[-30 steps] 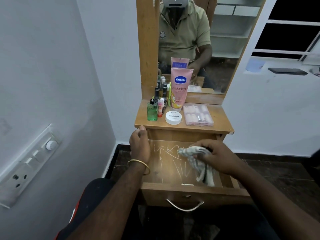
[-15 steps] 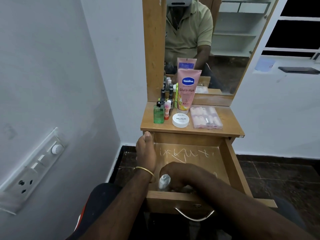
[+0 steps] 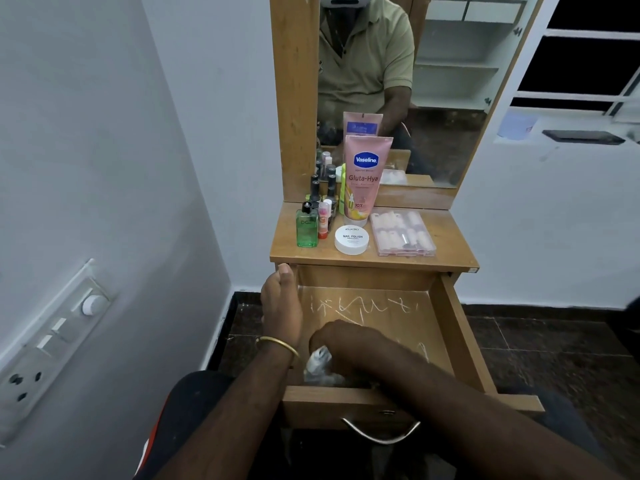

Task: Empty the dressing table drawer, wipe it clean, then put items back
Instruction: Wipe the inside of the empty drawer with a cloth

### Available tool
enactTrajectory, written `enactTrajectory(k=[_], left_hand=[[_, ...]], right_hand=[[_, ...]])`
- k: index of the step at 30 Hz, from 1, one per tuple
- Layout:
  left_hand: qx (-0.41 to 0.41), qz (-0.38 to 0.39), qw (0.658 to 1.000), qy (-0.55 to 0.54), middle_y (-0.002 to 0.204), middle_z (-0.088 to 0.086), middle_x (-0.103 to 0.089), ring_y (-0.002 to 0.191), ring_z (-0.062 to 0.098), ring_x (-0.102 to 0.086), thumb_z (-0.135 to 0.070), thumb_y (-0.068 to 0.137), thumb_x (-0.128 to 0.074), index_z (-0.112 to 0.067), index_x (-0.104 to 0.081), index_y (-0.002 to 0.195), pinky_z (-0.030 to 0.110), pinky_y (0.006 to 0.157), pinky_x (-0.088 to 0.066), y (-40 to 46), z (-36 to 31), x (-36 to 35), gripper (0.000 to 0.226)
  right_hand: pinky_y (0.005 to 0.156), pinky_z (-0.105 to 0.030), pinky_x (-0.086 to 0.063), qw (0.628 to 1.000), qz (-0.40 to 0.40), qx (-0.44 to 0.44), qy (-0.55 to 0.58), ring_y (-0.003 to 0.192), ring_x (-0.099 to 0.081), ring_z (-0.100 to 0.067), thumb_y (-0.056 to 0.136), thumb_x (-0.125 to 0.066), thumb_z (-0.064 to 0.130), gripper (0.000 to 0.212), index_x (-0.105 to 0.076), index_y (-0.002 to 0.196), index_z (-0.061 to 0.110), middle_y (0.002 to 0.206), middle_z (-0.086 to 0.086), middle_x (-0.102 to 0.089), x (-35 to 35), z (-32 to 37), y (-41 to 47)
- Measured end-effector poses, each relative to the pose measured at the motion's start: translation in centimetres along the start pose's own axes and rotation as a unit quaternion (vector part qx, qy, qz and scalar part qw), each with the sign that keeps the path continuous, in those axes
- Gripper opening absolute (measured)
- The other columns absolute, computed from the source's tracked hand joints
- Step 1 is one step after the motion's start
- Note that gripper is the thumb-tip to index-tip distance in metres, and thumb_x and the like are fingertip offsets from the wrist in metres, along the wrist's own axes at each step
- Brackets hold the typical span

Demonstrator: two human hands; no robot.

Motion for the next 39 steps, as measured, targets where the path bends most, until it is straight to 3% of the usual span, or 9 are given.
enactTrajectory(k=[3, 6, 8, 19, 22, 28, 32, 36, 39], left_hand=[[-0.016, -0.002, 1.000, 0.003, 0.084, -0.008, -0.051, 0.073, 0.004, -0.046, -0.047, 0.104, -0.026, -0.028, -0.048, 0.081, 0.034, 0.073, -0.038, 0.2, 0.0, 0.1, 0.037], [-0.006, 0.001, 1.000, 0.008, 0.082, -0.013, -0.047, 0.073, 0.000, -0.044, -0.047, 0.104, -0.025, -0.033, -0.045, 0.077, 0.035, 0.081, -0.037, 0.2, -0.1, 0.0, 0.036], [0.004, 0.002, 1.000, 0.014, 0.081, -0.017, -0.045, 0.076, -0.001, -0.046, -0.046, 0.104, -0.026, -0.038, -0.041, 0.074, 0.038, 0.089, -0.035, 0.0, -0.2, -0.1, 0.035], [0.007, -0.001, 1.000, 0.020, 0.102, 0.003, -0.062, 0.095, 0.015, -0.056, -0.066, 0.089, -0.021, -0.022, -0.054, 0.084, 0.057, 0.102, -0.038, 0.2, 0.4, 0.0, 0.056], [0.007, 0.002, 1.000, 0.013, 0.089, -0.010, -0.055, 0.085, 0.004, -0.051, -0.055, 0.100, -0.026, -0.034, -0.047, 0.076, 0.054, 0.103, -0.038, 0.1, 0.4, 0.0, 0.038], [-0.013, -0.001, 1.000, 0.004, 0.090, -0.004, -0.058, 0.084, 0.008, -0.054, -0.057, 0.095, -0.026, -0.022, -0.054, 0.079, 0.053, 0.100, -0.041, 0.3, 0.1, 0.0, 0.048], [-0.007, -0.003, 1.000, 0.009, 0.105, 0.007, -0.062, 0.098, 0.019, -0.058, -0.072, 0.078, -0.020, -0.019, -0.058, 0.084, 0.056, 0.100, -0.040, 0.3, 0.2, 0.0, 0.065], [-0.014, 0.001, 1.000, 0.010, 0.110, 0.007, -0.062, 0.099, 0.017, -0.056, -0.064, 0.090, -0.026, -0.028, -0.055, 0.080, 0.051, 0.099, -0.042, 0.3, 0.2, -0.1, 0.047], [-0.026, 0.002, 1.000, 0.009, 0.106, 0.001, -0.061, 0.097, 0.014, -0.056, -0.070, 0.085, -0.023, -0.025, -0.055, 0.081, 0.049, 0.095, -0.044, 0.5, 0.5, 0.0, 0.055]], right_hand=[[0.078, -0.033, -0.055, 0.986, -0.143, -0.065, 0.049, 0.092, -0.065, -0.018, 0.082, -0.071, 0.009, 0.024, -0.070, 0.100, 0.024, 0.103, 0.001, -0.068, 2.6, -2.9, -1.6], [0.077, -0.030, -0.049, 0.946, -0.291, -0.144, 0.008, 0.095, -0.060, -0.017, 0.087, -0.070, 0.018, 0.023, -0.070, 0.108, 0.025, 0.107, 0.001, -0.065, 5.8, -6.4, -4.3], [0.083, -0.031, -0.049, 0.926, -0.320, -0.196, -0.049, 0.104, -0.057, -0.019, 0.090, -0.067, 0.021, 0.028, -0.067, 0.118, 0.023, 0.116, -0.001, -0.063, 6.3, -8.5, -5.3], [0.097, -0.041, -0.046, 0.933, -0.140, -0.319, -0.086, 0.123, -0.054, -0.031, 0.102, -0.041, 0.026, 0.036, -0.059, 0.130, 0.014, 0.135, -0.014, -0.055, 3.0, -10.5, -0.3], [0.094, -0.041, -0.050, 0.934, -0.138, -0.320, -0.073, 0.119, -0.056, -0.032, 0.099, -0.045, 0.019, 0.033, -0.060, 0.127, 0.010, 0.131, -0.016, -0.058, 2.9, -8.7, 1.6], [0.087, -0.039, -0.053, 0.955, -0.220, -0.199, -0.019, 0.108, -0.061, -0.034, 0.093, -0.052, 0.014, 0.038, -0.050, 0.129, 0.003, 0.118, -0.017, -0.066, 2.9, -3.3, 4.3], [0.089, -0.039, -0.048, 0.976, -0.193, -0.102, -0.012, 0.110, -0.059, -0.033, 0.096, -0.051, 0.017, 0.023, -0.063, 0.113, 0.010, 0.119, -0.015, -0.065, 2.9, -0.8, 4.9], [0.096, -0.036, -0.045, 0.987, -0.145, -0.063, -0.043, 0.117, -0.054, -0.030, 0.091, -0.058, 0.013, 0.036, -0.063, 0.127, 0.017, 0.130, -0.009, -0.058, 2.8, -2.5, 4.7], [0.095, -0.028, -0.045, 0.992, -0.111, -0.064, 0.007, 0.113, -0.059, -0.024, 0.086, -0.065, 0.012, 0.036, -0.069, 0.121, 0.019, 0.126, -0.005, -0.063, 3.4, -5.1, 3.4]])
Point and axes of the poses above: each hand's wrist, its own y-axis towards the middle knuckle, its own x-axis out of the back of the hand, z = x × y, the point moved 5 cm from there along y, towards the middle knuckle
